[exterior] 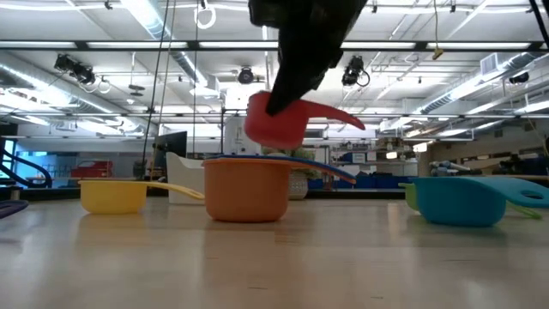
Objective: Nest measuring cups in basket
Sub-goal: Stack the red measuring cup on top of the light blue measuring cup, then stack the light blue measuring cup on top of the red measuring cup
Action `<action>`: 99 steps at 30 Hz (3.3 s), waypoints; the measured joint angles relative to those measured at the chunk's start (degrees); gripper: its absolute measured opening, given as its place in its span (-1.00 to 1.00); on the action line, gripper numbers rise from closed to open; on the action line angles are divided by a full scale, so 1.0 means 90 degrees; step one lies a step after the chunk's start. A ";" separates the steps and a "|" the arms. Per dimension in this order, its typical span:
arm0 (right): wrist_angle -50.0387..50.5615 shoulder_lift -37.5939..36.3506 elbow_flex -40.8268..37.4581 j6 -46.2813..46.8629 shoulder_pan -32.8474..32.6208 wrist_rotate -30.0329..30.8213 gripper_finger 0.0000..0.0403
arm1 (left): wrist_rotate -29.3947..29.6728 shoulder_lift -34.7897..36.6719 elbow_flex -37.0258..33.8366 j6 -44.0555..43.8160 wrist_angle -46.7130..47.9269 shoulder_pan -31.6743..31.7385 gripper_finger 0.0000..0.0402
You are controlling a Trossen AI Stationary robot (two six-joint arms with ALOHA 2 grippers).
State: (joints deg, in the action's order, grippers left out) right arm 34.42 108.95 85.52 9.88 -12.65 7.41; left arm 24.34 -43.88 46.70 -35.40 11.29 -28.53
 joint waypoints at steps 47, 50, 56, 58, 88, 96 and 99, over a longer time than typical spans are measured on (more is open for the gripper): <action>-0.0419 0.0687 0.0015 -0.0570 -0.0526 0.0135 -0.45 | -0.0068 -0.0180 0.0007 0.0005 0.0097 -0.0002 -0.76; -0.0419 0.0582 0.0012 -0.0542 -0.0526 0.0022 -0.43 | -0.0068 -0.0180 0.0007 0.0007 0.0123 -0.0002 -0.76; -0.0267 0.0407 0.0012 -0.0291 -0.0524 0.0024 -0.43 | -0.0068 -0.0180 0.0007 0.0008 0.0310 -0.0002 -0.76; -0.0101 0.0287 0.0012 -0.0225 -0.0515 0.0034 -0.43 | -0.0066 -0.0177 0.0007 0.0007 0.0433 -0.0002 -0.76; 0.2529 -0.0614 -0.0020 0.1394 -0.0888 0.0674 -0.43 | 0.0136 -0.0916 0.0000 0.0236 0.1292 0.0005 -0.74; 0.2257 -0.1862 -0.0774 0.1767 -0.0927 0.0908 -0.43 | 0.0331 -0.0920 0.0000 0.0296 0.1203 0.0020 -0.42; 0.2253 -0.2277 -0.1055 0.1959 -0.0968 0.0966 -0.43 | 0.0318 -0.0920 0.0000 0.0306 0.1111 0.0100 -0.32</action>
State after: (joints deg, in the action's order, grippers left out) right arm 54.69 88.45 76.02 27.51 -21.37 16.10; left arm 27.20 -52.16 46.70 -32.65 21.29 -27.63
